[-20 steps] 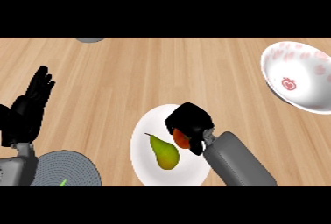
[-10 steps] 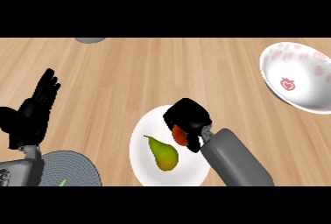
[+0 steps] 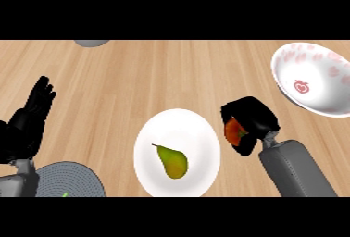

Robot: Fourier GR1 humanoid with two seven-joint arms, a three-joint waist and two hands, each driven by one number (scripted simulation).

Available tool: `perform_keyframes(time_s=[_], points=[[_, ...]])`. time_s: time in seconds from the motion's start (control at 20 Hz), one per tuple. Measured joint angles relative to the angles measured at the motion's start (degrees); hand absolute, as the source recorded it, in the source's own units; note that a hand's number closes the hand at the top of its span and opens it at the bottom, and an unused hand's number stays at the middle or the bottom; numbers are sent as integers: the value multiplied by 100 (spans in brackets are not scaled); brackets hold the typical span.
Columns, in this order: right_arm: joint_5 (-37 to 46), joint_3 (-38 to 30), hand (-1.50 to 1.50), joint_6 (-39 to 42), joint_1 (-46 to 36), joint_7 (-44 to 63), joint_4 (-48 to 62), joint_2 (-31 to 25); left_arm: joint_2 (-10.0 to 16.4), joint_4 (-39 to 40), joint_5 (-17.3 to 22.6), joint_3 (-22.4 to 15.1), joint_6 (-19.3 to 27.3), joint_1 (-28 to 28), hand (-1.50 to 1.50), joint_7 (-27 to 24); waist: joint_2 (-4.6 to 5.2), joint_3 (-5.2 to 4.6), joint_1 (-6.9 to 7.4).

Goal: Pick the tomato from the plate and place it in the bowl

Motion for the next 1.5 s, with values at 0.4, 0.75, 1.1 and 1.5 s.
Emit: perform_keyframes(time_s=[0.4, 0.75, 1.1, 1.5], points=[[-327, -1052, 150, 78, 245, 674, -2155, -404, -21, -62, 11, 43, -11, 114, 0, -11, -25, 2, -64], [-1197, -2294, 150, 559, -127, 1336, -3240, -462, -47, 137, -27, 24, -23, -173, 0, 9, 6, 1, -2], [-1964, -3349, 150, 834, -759, 1401, -2614, -936, -112, 236, -96, -1, -61, -168, 0, -119, 28, 3, 86], [-1974, -3677, 150, -86, -1368, 251, -216, -1333, -106, 199, -82, 35, -140, -212, 0, -102, 59, 8, 173]])
